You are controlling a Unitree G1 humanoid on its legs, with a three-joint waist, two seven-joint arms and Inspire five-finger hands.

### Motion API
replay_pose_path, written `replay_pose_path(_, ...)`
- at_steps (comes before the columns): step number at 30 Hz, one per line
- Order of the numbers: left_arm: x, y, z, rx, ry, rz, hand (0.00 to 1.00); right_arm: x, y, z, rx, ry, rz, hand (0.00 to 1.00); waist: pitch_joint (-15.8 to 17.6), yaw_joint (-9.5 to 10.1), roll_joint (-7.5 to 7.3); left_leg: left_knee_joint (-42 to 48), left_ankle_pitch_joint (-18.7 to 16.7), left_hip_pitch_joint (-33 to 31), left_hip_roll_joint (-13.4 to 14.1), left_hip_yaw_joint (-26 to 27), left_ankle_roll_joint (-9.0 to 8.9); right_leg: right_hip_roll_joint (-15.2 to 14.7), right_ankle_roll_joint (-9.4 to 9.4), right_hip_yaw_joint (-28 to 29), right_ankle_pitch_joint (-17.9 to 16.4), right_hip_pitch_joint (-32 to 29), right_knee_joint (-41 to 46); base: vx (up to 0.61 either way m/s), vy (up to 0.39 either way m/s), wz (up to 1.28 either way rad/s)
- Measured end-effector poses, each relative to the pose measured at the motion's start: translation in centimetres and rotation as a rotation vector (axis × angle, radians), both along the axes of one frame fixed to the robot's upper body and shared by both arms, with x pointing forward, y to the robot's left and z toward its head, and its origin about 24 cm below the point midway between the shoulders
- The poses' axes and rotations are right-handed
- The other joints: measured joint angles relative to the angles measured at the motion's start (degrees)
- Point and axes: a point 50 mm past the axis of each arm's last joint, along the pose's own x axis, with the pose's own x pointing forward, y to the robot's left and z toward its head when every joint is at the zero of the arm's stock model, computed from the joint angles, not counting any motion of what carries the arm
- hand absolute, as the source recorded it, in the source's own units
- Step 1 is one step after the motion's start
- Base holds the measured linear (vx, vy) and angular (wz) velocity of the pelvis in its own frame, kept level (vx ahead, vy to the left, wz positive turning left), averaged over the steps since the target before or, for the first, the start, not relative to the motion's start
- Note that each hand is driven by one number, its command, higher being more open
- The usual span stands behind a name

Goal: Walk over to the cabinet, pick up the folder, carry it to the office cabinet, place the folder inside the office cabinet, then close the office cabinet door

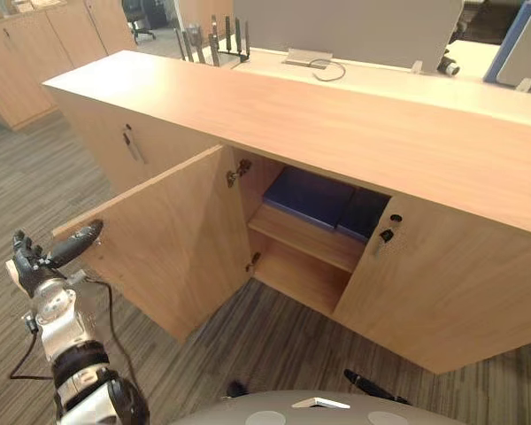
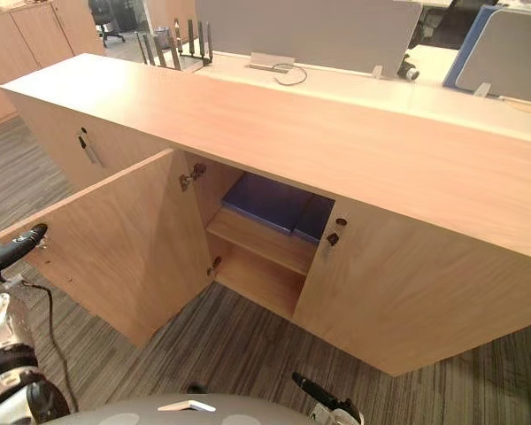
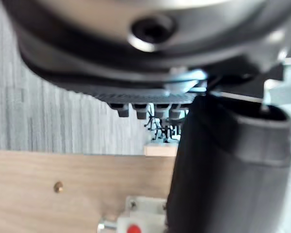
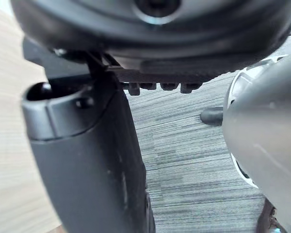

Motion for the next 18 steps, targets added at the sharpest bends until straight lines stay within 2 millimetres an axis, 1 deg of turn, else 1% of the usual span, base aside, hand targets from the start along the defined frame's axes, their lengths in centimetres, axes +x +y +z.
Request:
replay_pose_path(3, -0.1, 0.6, 0.2, 0.011, 0.009, -0.003, 1.00, -0.6, 0.4, -0.2, 0.021, 0.015, -0.025, 1.00, -1.6, -0.26, -0.87, 0.0, 0.4, -0.8, 0.4, 0.0, 0.07, 0.8, 0.05, 0.1, 0.1, -0.8, 0.1, 0.00, 0.000, 0.00)
replay_pose_path(6, 0.5, 0.7, -0.1, -0.017, 0.022, -0.009, 1.00, -1.0, 0.4, -0.3, 0.030, 0.024, -0.035, 1.00, -2.4, -0.22, -0.65, 0.0, 0.8, -0.8, 0.9, -0.1, -0.04, 1.0, 0.15, 0.2, 0.1, -0.7, 0.1, -0.01, 0.008, 0.00)
replay_pose_path(13, 1.5, 1.4, 0.4, -0.024, 0.035, -0.013, 1.00, -1.0, 0.6, -0.3, 0.033, 0.008, -0.034, 1.00, -2.5, -0.31, -0.92, 0.0, 2.1, -1.2, 2.9, 0.3, -0.51, 2.6, 0.36, 1.5, -0.3, -1.7, 0.0, -0.07, 0.008, -0.06)
replay_pose_path(15, 2.6, 0.8, 0.9, -0.002, 0.043, -0.032, 1.00, -1.0, 0.7, -0.3, 0.034, 0.010, -0.021, 1.00, -2.6, -0.11, -1.27, 0.0, 2.7, -2.2, 3.4, -0.1, -0.37, 3.1, 0.29, 1.3, -0.2, -2.5, 0.1, -0.06, 0.015, 0.06)
replay_pose_path(16, 2.8, 0.6, 1.0, 0.010, 0.051, -0.040, 1.00, -1.0, 0.8, -0.3, 0.033, 0.011, -0.015, 1.00, -2.7, -0.05, -1.32, 0.0, 2.8, -2.5, 3.4, -0.2, -0.46, 3.2, 0.20, 1.3, -0.1, -2.7, 0.1, -0.04, 0.024, 0.08)
replay_pose_path(18, 3.8, -0.6, 1.1, 0.043, 0.062, -0.080, 1.00, -1.2, 0.7, -0.3, 0.030, 0.016, -0.007, 1.00, -2.6, 0.57, -1.48, 0.0, 2.8, -3.0, 3.4, -0.2, -0.41, 3.2, -0.05, 1.6, 0.0, -3.1, 0.1, -0.03, 0.044, 0.04)
